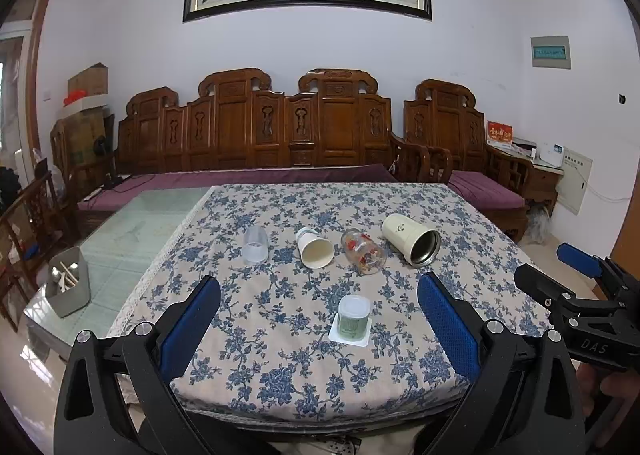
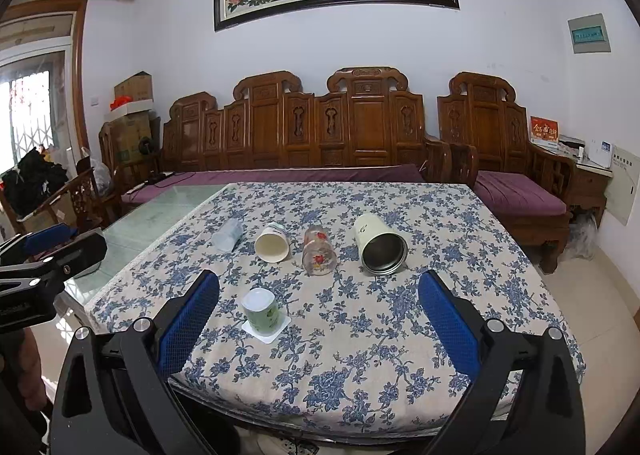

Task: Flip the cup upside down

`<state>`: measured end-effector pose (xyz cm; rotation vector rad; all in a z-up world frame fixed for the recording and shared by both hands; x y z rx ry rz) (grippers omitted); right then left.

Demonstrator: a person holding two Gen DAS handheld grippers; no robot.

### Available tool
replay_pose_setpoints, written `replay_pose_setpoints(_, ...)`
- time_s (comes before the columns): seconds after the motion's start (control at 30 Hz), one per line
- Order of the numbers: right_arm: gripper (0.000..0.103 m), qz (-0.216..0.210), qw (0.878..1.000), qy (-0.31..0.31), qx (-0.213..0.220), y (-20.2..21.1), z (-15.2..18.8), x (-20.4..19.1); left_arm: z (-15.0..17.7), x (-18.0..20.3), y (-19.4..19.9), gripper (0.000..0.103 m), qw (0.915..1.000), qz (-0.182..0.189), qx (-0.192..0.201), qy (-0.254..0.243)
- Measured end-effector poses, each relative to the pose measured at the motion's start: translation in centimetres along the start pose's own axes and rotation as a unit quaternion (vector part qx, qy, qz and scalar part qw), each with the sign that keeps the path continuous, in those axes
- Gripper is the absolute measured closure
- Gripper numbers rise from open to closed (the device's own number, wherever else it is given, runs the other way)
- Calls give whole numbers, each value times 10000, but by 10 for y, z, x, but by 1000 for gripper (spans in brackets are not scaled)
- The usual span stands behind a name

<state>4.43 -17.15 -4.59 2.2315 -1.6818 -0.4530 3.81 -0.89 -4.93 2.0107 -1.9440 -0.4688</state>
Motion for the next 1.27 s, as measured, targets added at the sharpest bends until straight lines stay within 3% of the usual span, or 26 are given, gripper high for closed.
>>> replay_pose_setpoints(1.27,3,-30,10000,-24,-1,-1,2,-1,-2,-2,2,8,10000,-26,44,10)
Point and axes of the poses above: each gripper's, at about its wrist camera, not at the fingertips, and y roughly against the way its jaws point, x to its right, z to its underside, the point moved 6 cm from there along -y, roughly the way its jaws point, and after that the axes turned 2 degrees about -z, right-handed, at the moved point
